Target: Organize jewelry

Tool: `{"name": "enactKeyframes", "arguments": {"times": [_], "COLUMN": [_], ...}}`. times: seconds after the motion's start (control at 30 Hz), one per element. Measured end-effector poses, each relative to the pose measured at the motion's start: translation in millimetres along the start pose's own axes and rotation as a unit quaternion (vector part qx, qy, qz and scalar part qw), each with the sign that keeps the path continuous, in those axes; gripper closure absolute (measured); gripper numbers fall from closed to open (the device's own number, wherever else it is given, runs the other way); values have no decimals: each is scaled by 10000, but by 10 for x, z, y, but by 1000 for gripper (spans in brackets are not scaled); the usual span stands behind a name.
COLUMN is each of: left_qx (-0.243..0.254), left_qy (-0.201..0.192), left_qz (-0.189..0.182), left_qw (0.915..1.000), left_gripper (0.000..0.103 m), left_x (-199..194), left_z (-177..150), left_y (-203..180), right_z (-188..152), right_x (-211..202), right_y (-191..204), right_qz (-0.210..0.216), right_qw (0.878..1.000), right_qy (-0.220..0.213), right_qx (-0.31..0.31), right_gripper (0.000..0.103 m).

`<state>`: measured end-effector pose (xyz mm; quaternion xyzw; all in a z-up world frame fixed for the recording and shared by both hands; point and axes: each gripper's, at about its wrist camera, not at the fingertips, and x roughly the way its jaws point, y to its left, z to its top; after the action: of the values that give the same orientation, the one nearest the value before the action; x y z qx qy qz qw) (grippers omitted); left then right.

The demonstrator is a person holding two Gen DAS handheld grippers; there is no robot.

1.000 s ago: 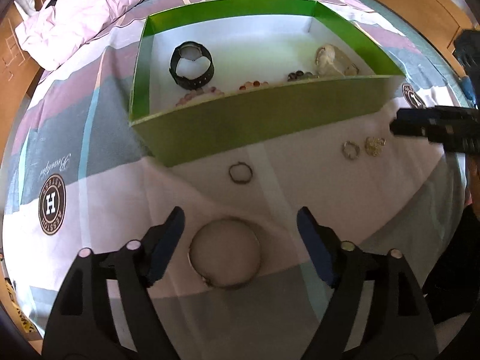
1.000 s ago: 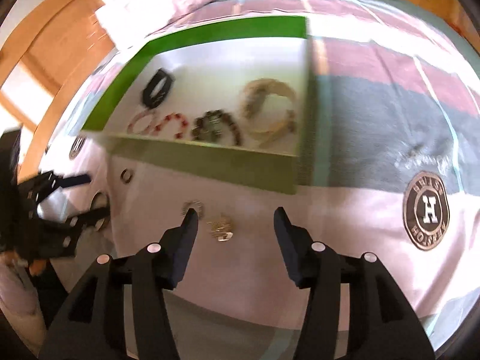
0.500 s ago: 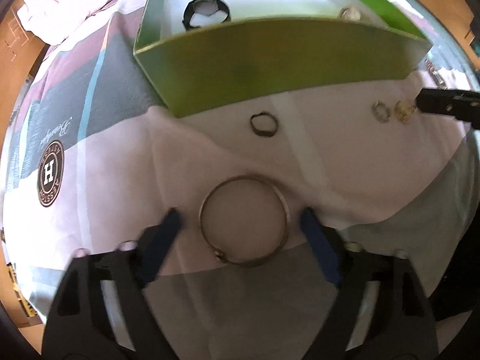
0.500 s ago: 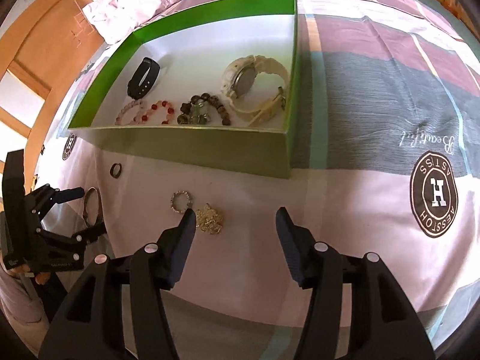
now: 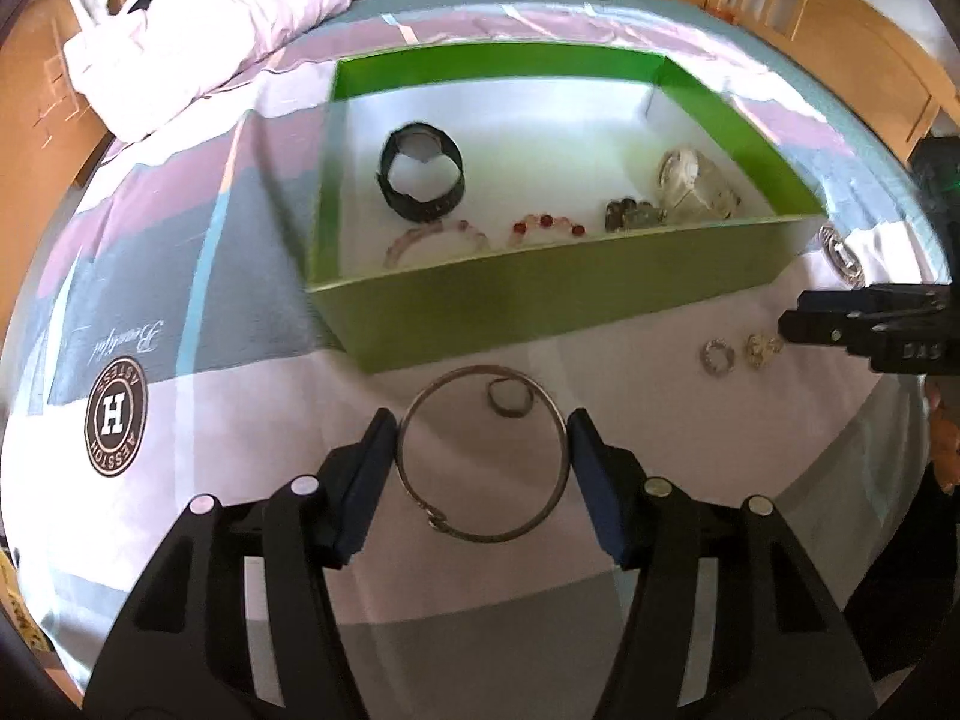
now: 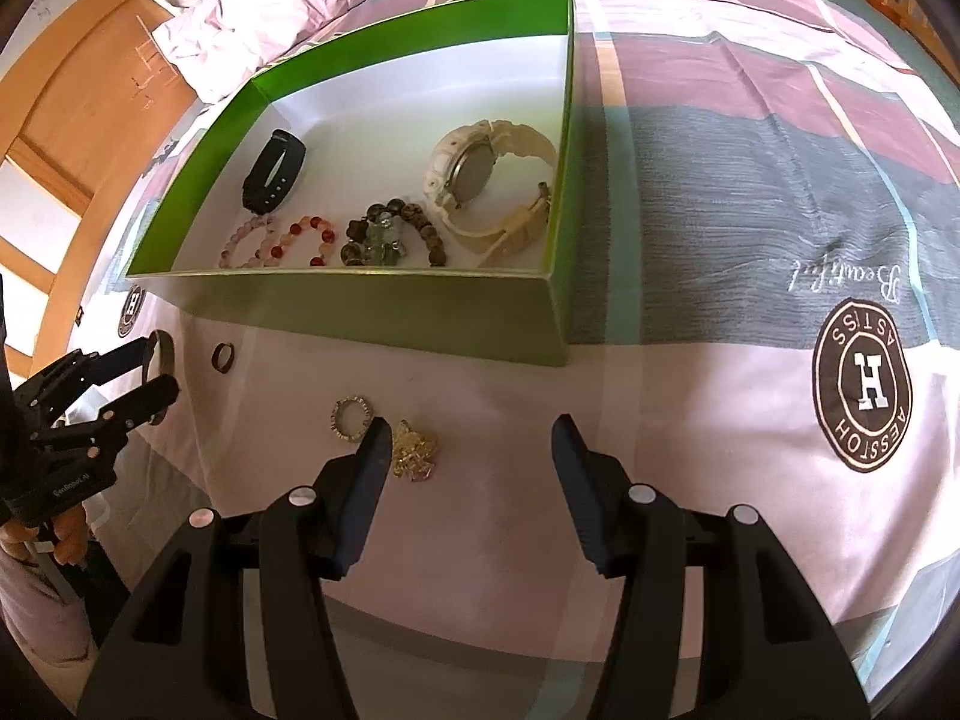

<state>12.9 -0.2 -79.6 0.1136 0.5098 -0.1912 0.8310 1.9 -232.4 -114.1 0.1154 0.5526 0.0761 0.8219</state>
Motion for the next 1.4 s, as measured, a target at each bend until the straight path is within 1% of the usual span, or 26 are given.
{"name": "enactKeyframes", "arguments": {"times": [0.1,0.2,0.23,0.27,0.33,0.37,0.43,0.63,0.7,0.77,0.87,1.0,1.13,1.27,1.4], "left_qx": [133,128,101,68,27,2,-14,37,64,76,71,112,64,-123,-106], "left_qy": [297,388,375,354,350,356,371,392,394,427,472,560,615,679,692], "left_qz": [220,344,338,337,338,331,328,315,329,355,384,443,457,396,412], "left_qw": [9992,9986,9987,9988,9988,9988,9988,9987,9987,9984,9981,9974,9970,9968,9967], "left_gripper": [43,42,37,35,35,35,35,28,27,26,25,24,22,20,20], "left_x": [151,184,172,160,164,161,168,200,188,202,219,267,301,339,357], "left_z": [-65,-71,-72,-68,-48,-48,-47,-27,-43,-52,-63,-72,-73,-62,-71], "left_y": [-75,-90,-72,-59,-45,-33,-21,-30,-46,-56,-51,-65,-47,20,11], "right_z": [11,-21,-39,-55,-71,-69,-34,24,38,44,32,-24,-110,-157,-201], "right_x": [-37,-6,25,51,87,90,68,-6,-16,-32,-65,3,95,159,178], "right_y": [-6,128,184,232,284,265,136,-153,-192,-189,-95,148,333,383,399], "right_qz": [48,38,27,-31,-311,-342,-284,-376,-422,-383,-242,-163,-319,-455,-544], "right_qw": [9999,9994,9989,9981,9965,9967,9986,9991,9987,9988,9995,9985,9949,9929,9912], "right_qy": [-105,-65,5,61,72,77,74,-55,-114,-150,-189,-61,32,57,57], "right_qx": [6,-334,-473,-605,-772,-739,-439,191,272,266,55,-520,-957,-1101,-1204], "right_gripper": [47,47,47,47,47,47,47,47,47,47,47,47,47,47,47]}}
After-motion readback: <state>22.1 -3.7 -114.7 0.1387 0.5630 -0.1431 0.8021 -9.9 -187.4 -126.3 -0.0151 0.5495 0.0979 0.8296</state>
